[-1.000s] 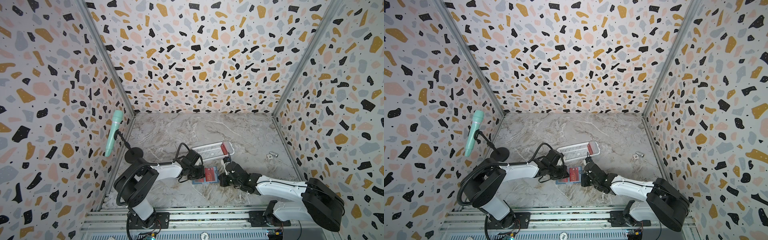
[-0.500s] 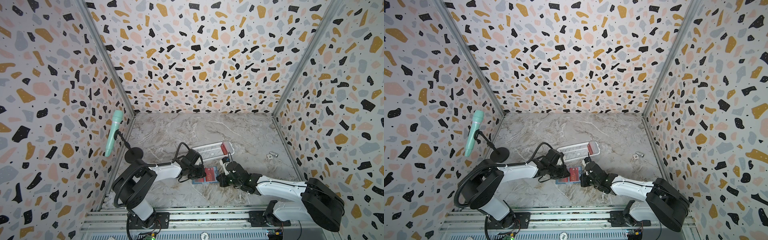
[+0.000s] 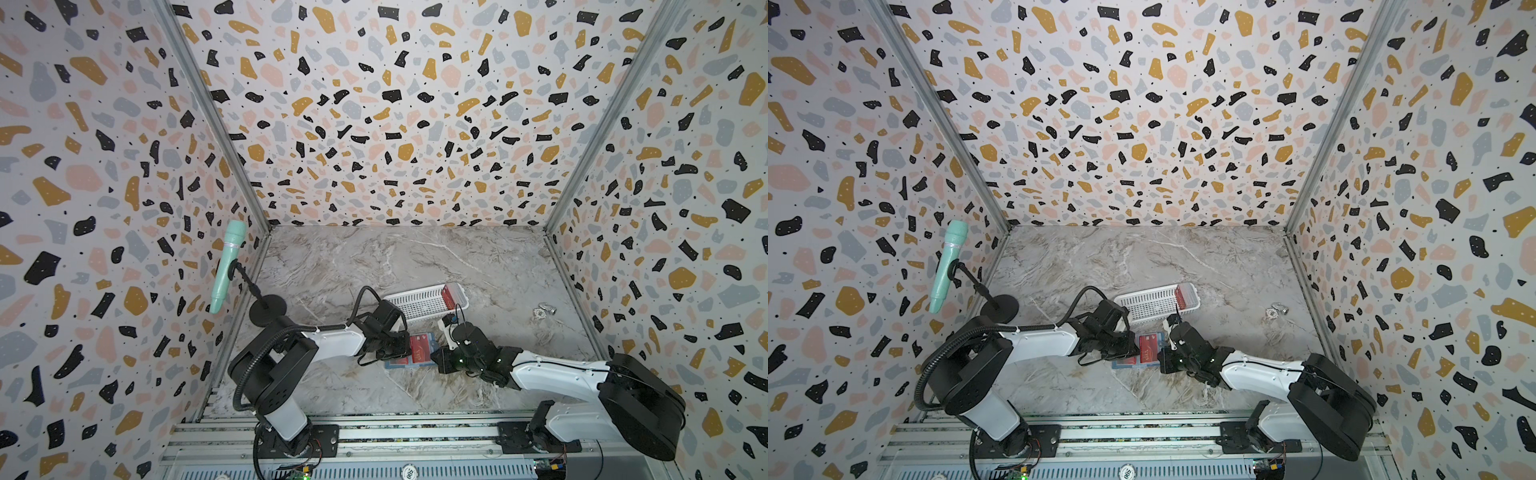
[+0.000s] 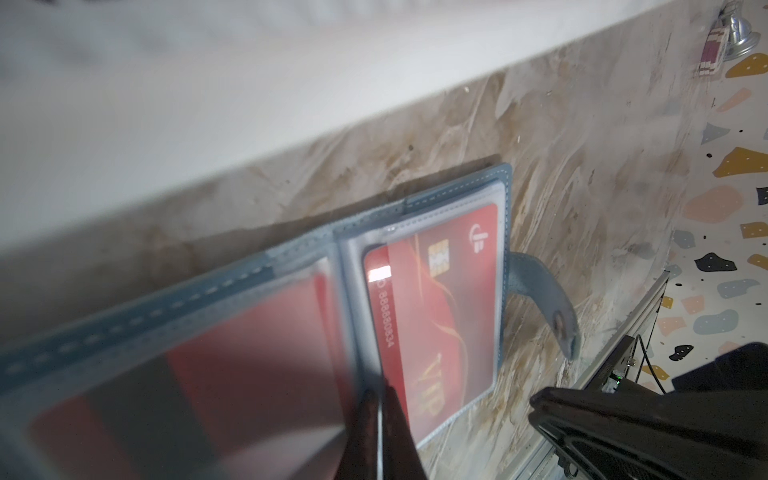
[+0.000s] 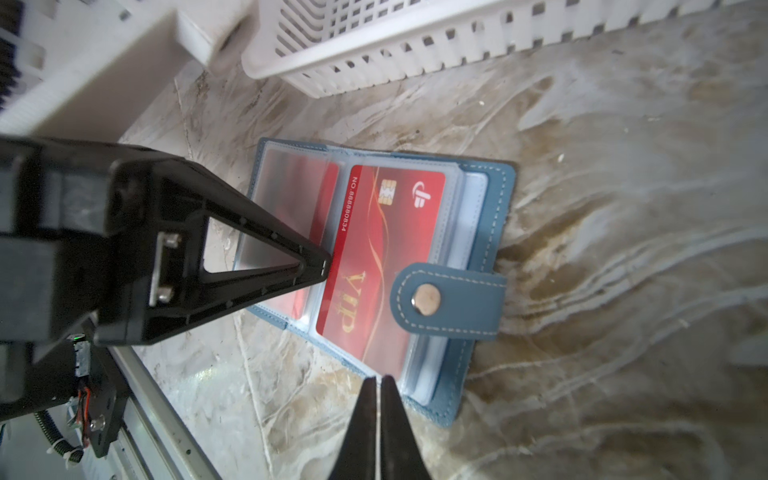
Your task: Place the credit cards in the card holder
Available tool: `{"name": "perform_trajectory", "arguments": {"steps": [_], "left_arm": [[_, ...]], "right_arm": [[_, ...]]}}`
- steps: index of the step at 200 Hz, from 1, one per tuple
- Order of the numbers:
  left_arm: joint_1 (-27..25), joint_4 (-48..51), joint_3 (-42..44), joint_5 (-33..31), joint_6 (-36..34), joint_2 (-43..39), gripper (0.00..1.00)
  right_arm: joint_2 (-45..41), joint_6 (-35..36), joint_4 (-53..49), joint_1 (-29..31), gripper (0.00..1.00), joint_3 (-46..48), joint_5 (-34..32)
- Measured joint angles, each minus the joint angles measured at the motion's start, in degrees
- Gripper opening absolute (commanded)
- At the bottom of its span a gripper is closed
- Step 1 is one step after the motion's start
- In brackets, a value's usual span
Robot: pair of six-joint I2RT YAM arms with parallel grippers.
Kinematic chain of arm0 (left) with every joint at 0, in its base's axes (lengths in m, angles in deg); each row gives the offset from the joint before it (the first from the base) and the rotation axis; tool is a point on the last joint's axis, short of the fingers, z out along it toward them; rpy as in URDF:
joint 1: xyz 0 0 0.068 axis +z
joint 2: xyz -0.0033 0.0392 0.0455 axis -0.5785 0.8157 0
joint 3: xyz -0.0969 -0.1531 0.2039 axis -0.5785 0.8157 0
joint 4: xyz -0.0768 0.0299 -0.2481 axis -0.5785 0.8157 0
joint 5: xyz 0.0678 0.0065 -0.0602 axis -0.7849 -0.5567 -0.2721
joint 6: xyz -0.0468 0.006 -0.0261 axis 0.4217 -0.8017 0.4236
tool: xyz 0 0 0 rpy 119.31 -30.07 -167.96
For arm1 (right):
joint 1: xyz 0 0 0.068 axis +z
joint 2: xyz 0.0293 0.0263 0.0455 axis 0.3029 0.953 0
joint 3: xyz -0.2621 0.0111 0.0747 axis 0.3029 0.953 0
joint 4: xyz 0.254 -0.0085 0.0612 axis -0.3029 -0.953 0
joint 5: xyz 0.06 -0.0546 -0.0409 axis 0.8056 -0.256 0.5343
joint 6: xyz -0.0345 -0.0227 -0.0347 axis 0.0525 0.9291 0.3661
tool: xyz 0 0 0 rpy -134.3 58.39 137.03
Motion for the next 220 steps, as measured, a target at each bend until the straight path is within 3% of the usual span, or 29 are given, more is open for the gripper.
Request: {"name": "perform_trajectory", "arguments": {"steps": [111, 220], "left_arm": [[0.00, -0.02, 0.00, 0.00, 0.00, 0.02, 0.08], [-0.02, -0.17, 0.00, 0.00, 0.00, 0.13, 0.08]], "right_arm": [[3.74, -2.21, 2.51, -2.05, 0.17, 0.07, 1.49], [5.22, -2.21, 4.44, -2.08, 0.16, 0.26, 2.80]]}}
